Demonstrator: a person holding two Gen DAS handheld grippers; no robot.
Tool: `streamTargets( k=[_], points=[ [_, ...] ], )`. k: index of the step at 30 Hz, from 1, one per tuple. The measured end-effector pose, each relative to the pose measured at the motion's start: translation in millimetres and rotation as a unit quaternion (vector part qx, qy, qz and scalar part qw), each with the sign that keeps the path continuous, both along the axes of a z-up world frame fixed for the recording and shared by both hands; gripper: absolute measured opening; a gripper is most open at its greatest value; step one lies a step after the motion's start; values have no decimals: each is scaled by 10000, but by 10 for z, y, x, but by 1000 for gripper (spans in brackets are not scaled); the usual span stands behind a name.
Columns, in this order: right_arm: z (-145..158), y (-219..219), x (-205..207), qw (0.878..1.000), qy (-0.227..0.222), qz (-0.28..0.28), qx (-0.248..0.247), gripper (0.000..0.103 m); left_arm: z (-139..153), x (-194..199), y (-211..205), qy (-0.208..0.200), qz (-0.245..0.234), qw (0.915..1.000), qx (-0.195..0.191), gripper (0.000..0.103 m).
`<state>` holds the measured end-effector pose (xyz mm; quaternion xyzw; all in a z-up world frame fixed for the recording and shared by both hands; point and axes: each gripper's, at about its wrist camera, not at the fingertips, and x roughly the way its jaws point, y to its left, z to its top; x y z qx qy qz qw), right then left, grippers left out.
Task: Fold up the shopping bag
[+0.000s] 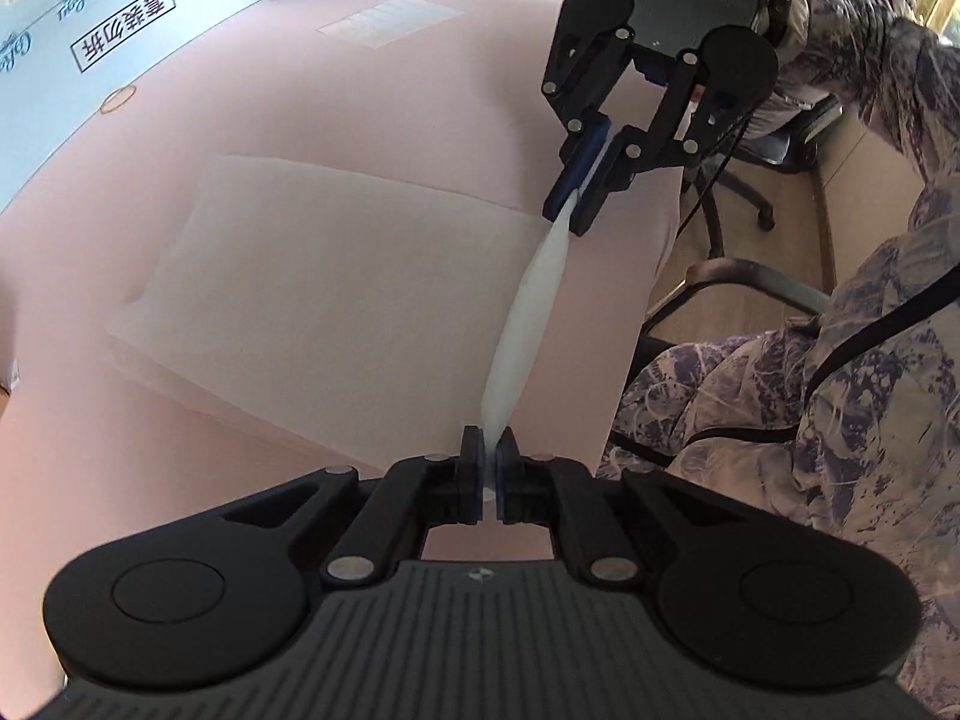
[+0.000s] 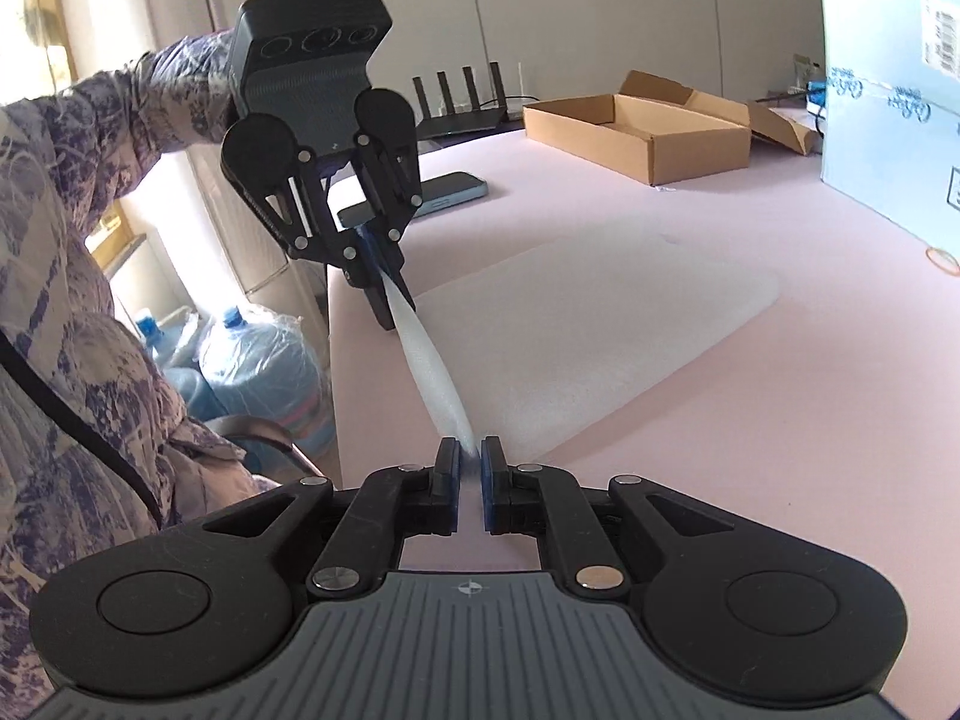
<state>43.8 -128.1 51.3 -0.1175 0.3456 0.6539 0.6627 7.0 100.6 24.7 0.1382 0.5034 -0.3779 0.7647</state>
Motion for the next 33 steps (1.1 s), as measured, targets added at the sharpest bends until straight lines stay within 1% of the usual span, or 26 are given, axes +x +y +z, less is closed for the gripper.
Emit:
streamTargets(
  k=[2,4,5,8,9,10,14,16,17,19,21,22,23,24,25,28,30,31,32,33],
  points=[
    [-35,-9,99,9991,369,-174,143,6,-55,80,131,238,153,9993,-225,6],
    [-93,-1,194,9965,744,-314,229,7,-98,178,258,544,313,9968,-499,7],
    [-115,7,215,9958,817,-350,218,7,-117,227,318,699,396,9947,-639,8],
    [-169,10,256,9945,925,-458,189,7,-164,327,406,1092,498,9889,-878,15],
    [-195,-4,277,9935,995,-514,212,7,-180,360,435,1223,532,9864,-958,20],
    [-221,-21,292,9925,1066,-545,247,7,-196,394,464,1353,565,9837,-1037,21],
    [-244,-81,279,9912,1101,-645,350,7,-259,527,581,1870,698,9705,-1351,21],
    [-236,-93,245,9913,1049,-710,354,7,-289,591,638,2119,769,9627,-1498,19],
    [-228,-101,224,9915,1017,-734,348,8,-297,600,651,2173,852,9606,-1506,17],
    [-191,-109,159,9920,892,-832,317,10,-315,619,677,2286,1017,9561,-1525,6],
    [-139,-125,79,9932,665,-900,319,19,-356,663,725,2450,1189,9486,-1610,5],
    [-109,-144,37,9932,540,-975,343,32,-369,669,743,2502,1244,9461,-1640,5],
    [-82,-164,-1,9929,422,-1054,368,35,-383,676,761,2553,1299,9434,-1671,5],
    [-28,-206,-55,9920,284,-1134,467,35,-395,682,779,2600,1350,9409,-1698,5],
    [31,-252,-112,9908,143,-1214,578,35,-395,686,786,2614,1368,9403,-1698,5],
    [189,-309,-232,9864,-130,-1367,898,34,-348,696,753,2612,1362,9414,-1641,5],
    [282,-277,-301,9846,-239,-1389,1036,31,-327,708,726,2624,1350,9419,-1604,5],
    [328,-261,-336,9835,-293,-1400,1106,26,-317,715,712,2631,1343,9422,-1583,5],
    [333,-212,-359,9828,-362,-1463,1067,20,-321,709,703,2627,1334,9427,-1569,5],
    [310,-137,-376,9819,-414,-1575,966,18,-322,708,694,2621,1322,9432,-1556,5]
  ],
)
